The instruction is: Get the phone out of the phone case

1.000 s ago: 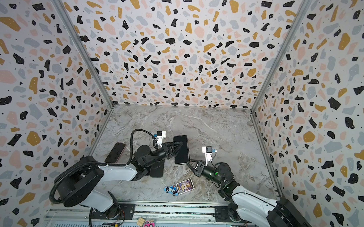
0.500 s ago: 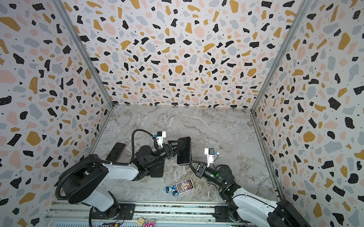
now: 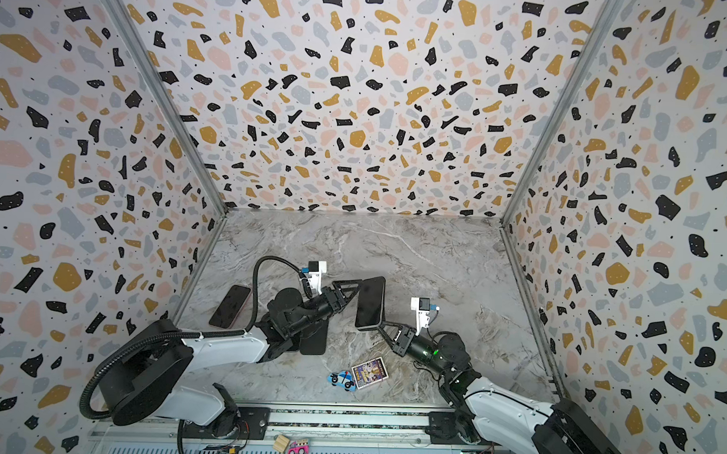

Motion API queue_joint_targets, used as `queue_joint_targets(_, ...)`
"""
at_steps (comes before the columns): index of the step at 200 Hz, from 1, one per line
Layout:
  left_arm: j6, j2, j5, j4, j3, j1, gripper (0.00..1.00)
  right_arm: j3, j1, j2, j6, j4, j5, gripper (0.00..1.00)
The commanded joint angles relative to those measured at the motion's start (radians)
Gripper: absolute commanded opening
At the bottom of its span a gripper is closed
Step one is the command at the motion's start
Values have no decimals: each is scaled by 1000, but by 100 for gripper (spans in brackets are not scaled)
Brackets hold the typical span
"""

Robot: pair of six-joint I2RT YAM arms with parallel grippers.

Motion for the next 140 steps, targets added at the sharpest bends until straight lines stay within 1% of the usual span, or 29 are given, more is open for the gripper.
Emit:
queue_joint_targets(1, 97, -59, -63, -102, 30, 1, 77, -3, -4, -4, 9, 105, 11, 0)
queue_joint_targets(26, 158, -113, -87, -169, 40, 1, 79, -10, -4, 1, 11, 115, 13, 0)
queue_joint_targets(65, 186, -102, -37, -168, 56, 0, 79, -28, -4, 7, 13, 130, 24, 0)
queue_joint_targets(79, 227, -110, -18, -168, 62, -4, 78, -33, -4, 11, 17, 139, 25, 0)
queue_joint_targets(88, 279, -124, 6, -192, 79, -16, 77, -34, -5, 13, 18, 140, 26, 0)
queue_joint_targets(97, 382, -144, 12, -274, 111, -32, 77, -33, -5, 15, 18, 140, 25, 0)
queue_joint_targets(120, 648, -208, -43, -519, 195, -99, 77, -33, -4, 12, 20, 141, 22, 0)
queue_joint_targets(129, 722, -232, -59, -580, 212, -118, 77, -34, -4, 13, 20, 139, 22, 0)
queue_joint_targets(140, 785, -266, -68, -620, 216, -133, 77, -34, -5, 12, 20, 136, 23, 0)
